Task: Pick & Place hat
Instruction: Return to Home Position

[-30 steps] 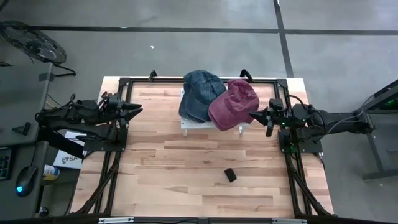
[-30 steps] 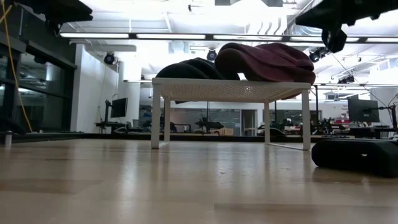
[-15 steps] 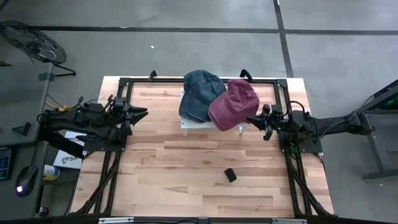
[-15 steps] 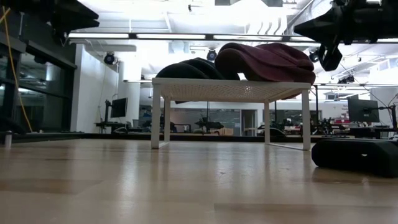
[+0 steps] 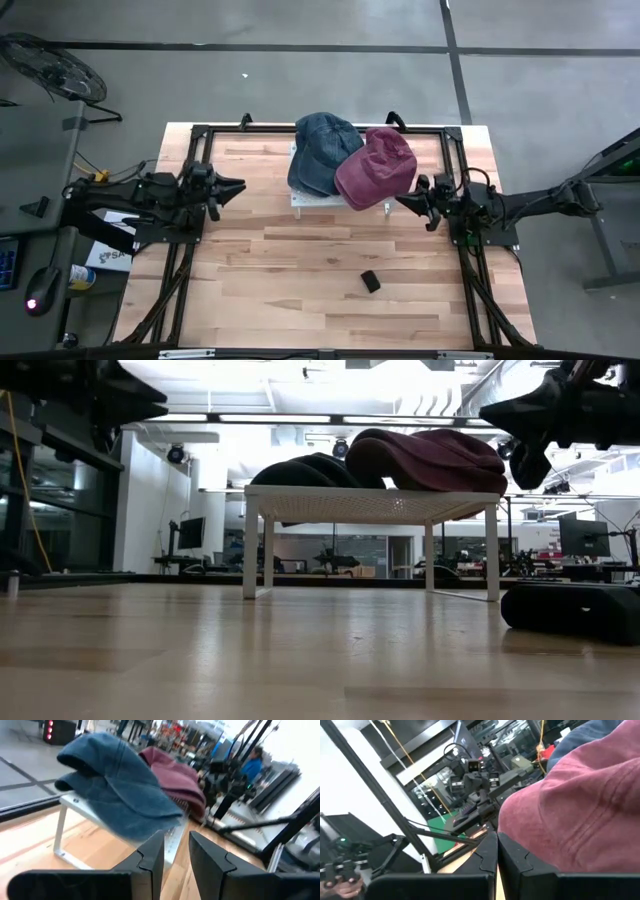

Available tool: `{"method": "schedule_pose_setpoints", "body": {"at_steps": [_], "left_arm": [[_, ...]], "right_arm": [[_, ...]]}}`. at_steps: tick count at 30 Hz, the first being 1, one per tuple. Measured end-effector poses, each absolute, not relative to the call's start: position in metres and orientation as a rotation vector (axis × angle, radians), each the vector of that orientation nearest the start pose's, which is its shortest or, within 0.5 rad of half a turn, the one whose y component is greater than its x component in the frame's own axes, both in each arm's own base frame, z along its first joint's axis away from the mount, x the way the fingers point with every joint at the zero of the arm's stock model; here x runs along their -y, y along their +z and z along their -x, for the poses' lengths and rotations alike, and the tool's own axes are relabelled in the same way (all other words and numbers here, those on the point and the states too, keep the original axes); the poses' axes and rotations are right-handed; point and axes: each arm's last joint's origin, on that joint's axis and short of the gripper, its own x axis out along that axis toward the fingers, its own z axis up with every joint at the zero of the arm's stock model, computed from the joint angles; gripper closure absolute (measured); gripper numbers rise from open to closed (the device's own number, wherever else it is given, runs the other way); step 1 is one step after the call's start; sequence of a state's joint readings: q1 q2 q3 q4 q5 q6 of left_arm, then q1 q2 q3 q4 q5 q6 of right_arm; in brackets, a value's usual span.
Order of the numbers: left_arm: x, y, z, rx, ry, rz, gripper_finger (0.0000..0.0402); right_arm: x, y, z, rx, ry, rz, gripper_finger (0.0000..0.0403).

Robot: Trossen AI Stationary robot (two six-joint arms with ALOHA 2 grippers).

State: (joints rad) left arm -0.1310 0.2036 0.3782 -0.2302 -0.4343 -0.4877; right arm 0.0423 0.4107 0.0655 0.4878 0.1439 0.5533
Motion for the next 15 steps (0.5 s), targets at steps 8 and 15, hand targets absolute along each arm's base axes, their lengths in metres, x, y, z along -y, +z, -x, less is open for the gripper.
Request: {"method": "schedule_pose_setpoints", "body": {"at_steps": [8,15], "left_arm": [[-0.001,0.236,-0.091,0.065,0.326,0.51,0.0312],[-0.002,0.229,-0.088,0.086,0.349,0.515,0.0312]], "right_arm": [[-0.007,0.191,-0.124,0.139,-0.002,-0.572,0.0403],[-0.014,0.183,-0.124,0.05,-0.01,-0.546,0.0403]]}}
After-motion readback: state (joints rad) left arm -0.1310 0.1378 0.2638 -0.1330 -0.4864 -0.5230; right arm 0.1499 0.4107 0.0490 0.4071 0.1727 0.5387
